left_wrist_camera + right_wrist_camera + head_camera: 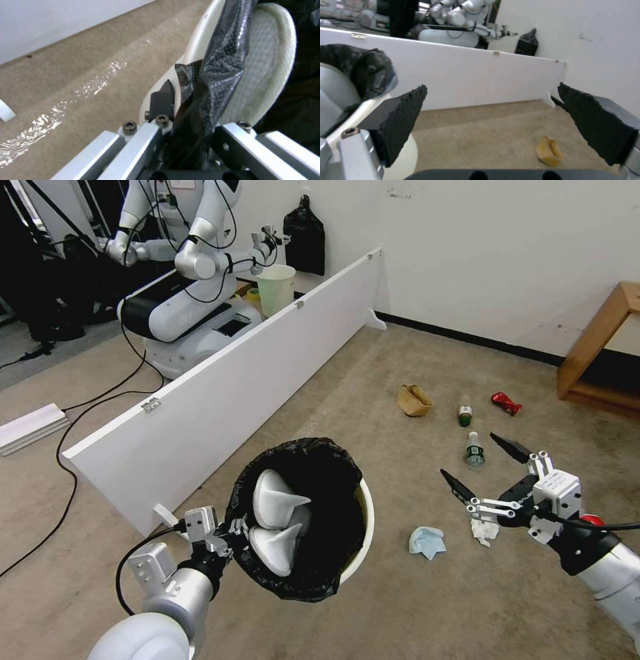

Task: Pick up the trash bin, then pick up the garbage from the floor and place it into the trash bin.

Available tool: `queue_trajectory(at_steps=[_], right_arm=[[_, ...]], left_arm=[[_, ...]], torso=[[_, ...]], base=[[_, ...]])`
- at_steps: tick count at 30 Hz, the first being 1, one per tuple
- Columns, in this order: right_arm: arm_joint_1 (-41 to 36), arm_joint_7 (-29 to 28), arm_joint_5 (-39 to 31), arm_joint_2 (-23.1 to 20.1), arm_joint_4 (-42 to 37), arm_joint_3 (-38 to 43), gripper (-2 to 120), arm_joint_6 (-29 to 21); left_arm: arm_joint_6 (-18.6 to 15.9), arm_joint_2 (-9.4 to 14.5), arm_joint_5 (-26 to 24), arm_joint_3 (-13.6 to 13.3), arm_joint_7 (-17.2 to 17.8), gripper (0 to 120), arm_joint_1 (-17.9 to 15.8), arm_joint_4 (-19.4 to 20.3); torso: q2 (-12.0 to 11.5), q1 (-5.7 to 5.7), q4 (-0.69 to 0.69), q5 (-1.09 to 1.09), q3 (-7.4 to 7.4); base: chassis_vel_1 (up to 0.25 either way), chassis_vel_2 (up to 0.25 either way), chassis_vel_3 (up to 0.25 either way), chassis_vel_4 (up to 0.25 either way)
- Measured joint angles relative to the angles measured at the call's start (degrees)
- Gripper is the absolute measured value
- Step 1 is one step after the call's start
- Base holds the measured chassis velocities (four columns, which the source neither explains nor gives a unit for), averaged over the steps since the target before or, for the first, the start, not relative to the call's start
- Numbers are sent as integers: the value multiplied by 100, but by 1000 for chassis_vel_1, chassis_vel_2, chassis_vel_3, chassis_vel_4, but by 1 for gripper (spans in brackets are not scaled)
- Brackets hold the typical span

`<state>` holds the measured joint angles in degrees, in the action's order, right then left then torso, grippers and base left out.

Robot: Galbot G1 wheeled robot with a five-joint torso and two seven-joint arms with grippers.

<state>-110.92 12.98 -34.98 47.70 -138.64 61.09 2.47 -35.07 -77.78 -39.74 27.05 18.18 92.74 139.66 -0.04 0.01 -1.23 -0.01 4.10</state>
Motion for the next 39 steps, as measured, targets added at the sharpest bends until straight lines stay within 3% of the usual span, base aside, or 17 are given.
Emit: queue_trajectory(at_steps=[15,39], right_arm=[[-33,2,169,356,-16,62,100,-2],[-40,77,184,418,-79,64,100,-32]], left_arm=[[-7,101,-70,-107,16,2,-141,-112],[-43,180,-281,-153,231,2,-144,-99]], torso=[[0,0,0,0,0],[0,0,0,0,0]], base=[[0,0,0,0],[0,0,0,0]])
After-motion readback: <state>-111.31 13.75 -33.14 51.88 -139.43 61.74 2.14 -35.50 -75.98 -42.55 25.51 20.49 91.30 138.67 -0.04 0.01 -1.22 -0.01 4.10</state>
